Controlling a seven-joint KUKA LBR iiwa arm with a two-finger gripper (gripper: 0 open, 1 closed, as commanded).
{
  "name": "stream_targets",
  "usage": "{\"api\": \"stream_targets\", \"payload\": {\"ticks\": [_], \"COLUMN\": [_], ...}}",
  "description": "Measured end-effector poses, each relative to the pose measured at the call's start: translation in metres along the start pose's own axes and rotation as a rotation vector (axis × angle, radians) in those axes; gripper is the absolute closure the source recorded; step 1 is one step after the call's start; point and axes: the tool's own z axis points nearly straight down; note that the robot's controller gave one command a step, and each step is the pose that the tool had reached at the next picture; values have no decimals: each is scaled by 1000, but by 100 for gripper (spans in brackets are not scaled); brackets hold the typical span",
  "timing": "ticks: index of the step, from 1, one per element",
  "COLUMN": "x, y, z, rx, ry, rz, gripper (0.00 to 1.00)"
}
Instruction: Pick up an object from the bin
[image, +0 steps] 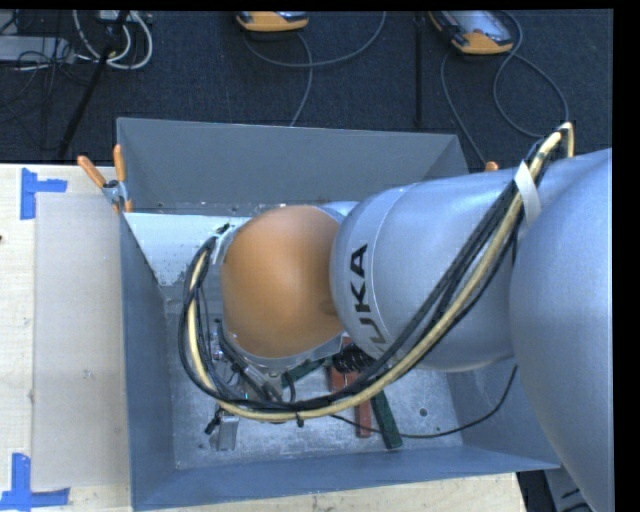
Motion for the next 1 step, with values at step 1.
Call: {"api": "stream_targets", "payload": {"ticks": [1], "x": [-50], "y": [-113], "z": [119], "rx": [2], "ry": [-2], "rz": [-16], "gripper": [0]}}
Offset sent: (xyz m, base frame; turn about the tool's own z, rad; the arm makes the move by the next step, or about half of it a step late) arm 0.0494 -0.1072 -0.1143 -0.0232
